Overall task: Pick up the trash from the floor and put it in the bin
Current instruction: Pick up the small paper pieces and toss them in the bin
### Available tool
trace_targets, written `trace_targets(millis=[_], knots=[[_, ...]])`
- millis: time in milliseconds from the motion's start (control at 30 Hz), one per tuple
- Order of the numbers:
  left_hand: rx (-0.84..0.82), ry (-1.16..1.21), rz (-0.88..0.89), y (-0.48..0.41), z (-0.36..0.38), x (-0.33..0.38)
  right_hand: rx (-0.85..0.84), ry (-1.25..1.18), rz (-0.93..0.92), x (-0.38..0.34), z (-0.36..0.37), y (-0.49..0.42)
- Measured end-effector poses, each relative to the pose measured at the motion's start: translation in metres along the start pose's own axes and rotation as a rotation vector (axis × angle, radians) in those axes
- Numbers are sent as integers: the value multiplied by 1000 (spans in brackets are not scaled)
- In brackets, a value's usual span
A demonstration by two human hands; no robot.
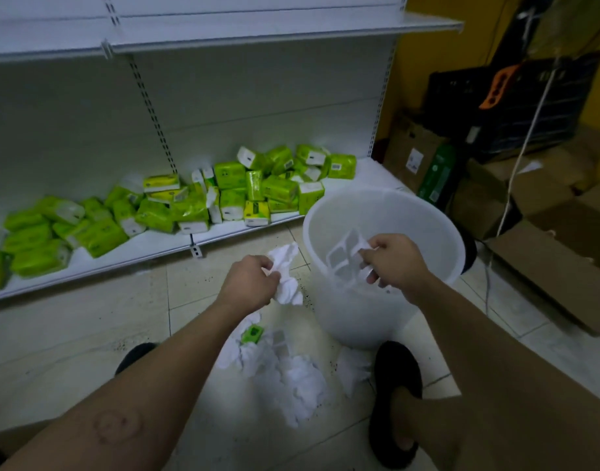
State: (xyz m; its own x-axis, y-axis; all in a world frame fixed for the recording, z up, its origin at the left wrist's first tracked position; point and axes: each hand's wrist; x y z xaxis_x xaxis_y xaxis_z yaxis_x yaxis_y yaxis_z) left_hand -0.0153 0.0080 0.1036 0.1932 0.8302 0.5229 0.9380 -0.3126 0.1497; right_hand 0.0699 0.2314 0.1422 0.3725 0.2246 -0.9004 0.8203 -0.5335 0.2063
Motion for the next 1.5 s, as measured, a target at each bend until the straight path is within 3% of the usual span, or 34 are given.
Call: trace_targets(millis=[200,400,533,700,1133,1367,1500], knots=[[88,111,18,-52,18,62,238,-159,4,17,-27,-43],[27,216,-46,-87,50,105,263,-301,175,45,-48,-68],[-40,138,-89,-88,65,109,165,-281,271,57,-53,-70],[-58,-26,-50,-67,60,92,74,-42,172,52,-44,-56],[-254,-109,-133,13,58,-32,-307,298,-15,68,53,28],[-410,-133,-189,29,107,-90,-574,696,276,126,65,21],[-487,-141,-184,25,147,-111,-607,804,342,159,68,7]])
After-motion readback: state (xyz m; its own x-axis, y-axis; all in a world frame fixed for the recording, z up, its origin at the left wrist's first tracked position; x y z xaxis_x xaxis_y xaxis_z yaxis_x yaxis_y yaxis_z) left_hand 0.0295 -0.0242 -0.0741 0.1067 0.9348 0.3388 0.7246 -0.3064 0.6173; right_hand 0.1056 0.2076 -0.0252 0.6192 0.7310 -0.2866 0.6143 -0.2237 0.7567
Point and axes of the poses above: each hand's wrist, its own y-axis away from the middle knuckle, its own z-axis out of the palm, x = y × z, and after that the axes turned 9 degrees about -y, right-handed
